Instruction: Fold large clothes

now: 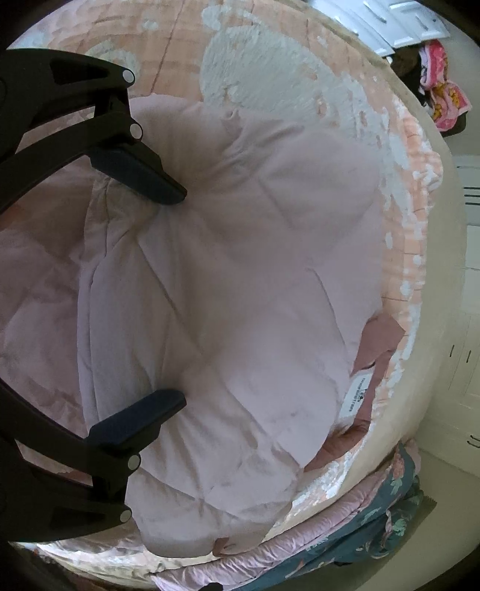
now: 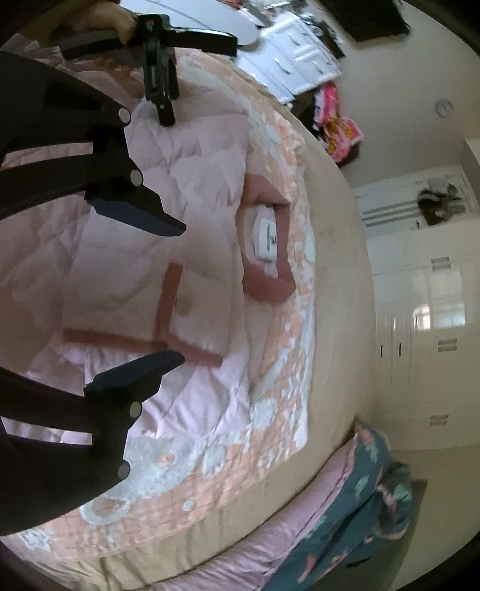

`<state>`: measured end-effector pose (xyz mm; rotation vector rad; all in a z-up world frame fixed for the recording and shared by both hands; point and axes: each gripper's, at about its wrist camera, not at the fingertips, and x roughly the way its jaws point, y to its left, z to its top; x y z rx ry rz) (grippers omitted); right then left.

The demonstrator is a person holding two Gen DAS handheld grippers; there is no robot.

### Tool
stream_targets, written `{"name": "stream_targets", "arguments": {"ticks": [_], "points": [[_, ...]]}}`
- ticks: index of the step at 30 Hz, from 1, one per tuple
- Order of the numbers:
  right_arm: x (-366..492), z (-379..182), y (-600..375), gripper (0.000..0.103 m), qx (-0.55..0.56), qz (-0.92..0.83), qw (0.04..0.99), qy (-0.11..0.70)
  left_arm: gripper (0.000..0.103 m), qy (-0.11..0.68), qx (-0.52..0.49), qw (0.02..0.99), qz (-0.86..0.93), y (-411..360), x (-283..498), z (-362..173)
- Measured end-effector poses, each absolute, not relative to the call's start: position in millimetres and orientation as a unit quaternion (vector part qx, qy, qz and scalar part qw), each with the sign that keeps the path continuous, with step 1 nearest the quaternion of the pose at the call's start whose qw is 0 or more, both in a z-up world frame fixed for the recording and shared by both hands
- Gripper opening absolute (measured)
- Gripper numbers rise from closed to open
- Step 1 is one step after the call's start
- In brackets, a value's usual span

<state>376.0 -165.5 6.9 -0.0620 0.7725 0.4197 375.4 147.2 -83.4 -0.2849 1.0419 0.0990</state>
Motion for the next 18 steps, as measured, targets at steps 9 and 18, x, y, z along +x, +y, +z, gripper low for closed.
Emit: {"name": "stream_targets", "arguments": {"ticks": [9, 18], "points": [[379.2, -20.3, -89.6, 0.070, -0.099, 0.249, 0.870, 0.414, 0.095, 0.483, -0.144, 0.863, 0.036, 151.7, 371.6, -90.5], [398.4, -75.6, -59.4, 0.091, -0.138, 0.221, 0.840, 0.476, 0.095, 0.477, -0.145, 0.866, 0.032, 152.8, 368.8, -91.9]]}}
